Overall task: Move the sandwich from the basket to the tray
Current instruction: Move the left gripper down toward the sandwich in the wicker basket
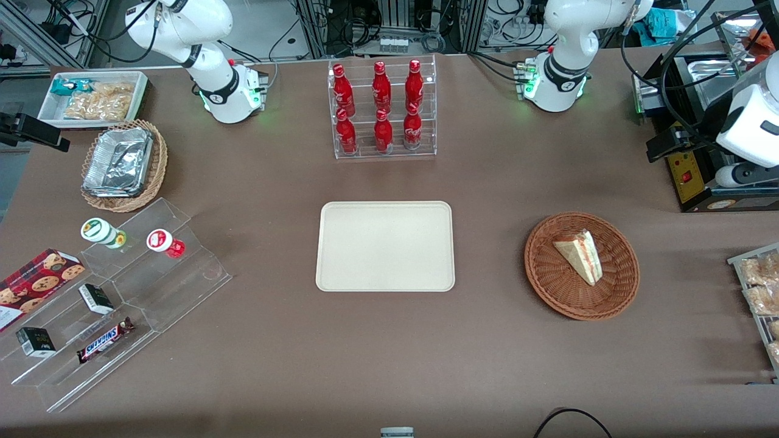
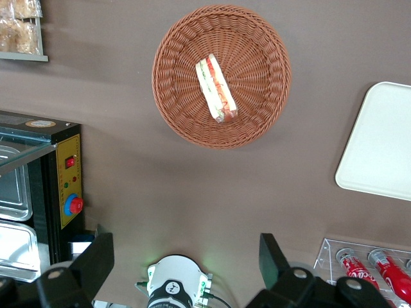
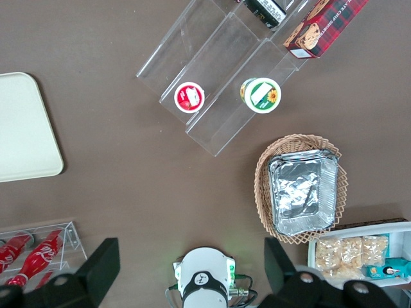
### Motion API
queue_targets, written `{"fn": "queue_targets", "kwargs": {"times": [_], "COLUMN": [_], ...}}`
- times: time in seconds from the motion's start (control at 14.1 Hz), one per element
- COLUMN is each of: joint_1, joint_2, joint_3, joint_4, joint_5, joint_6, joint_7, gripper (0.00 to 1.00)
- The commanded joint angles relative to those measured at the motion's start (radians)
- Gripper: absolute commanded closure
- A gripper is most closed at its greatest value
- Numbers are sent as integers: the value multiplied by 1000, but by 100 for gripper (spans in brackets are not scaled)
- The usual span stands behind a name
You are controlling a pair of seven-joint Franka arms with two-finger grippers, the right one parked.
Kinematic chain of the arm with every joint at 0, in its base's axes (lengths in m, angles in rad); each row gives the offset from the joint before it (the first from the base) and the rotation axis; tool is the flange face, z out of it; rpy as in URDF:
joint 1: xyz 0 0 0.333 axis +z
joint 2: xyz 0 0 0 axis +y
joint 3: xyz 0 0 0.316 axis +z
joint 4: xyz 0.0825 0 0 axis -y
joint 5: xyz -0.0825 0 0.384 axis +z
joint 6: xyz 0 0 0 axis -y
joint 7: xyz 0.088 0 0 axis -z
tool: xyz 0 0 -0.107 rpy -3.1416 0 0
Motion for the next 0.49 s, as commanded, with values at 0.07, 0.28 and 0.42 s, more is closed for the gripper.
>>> {"fn": "queue_targets", "kwargs": {"times": [0.07, 0.28, 0.42], "joint_1": [-13, -8, -5], "joint_2": [-24, -12, 22], "joint_3": [11, 14, 18], "joint_4": [-19, -18, -27], "joint_5": [-8, 0, -6], "joint_6": [2, -2, -5], "joint_7": [17, 16, 14], "gripper": [0, 0, 0]}}
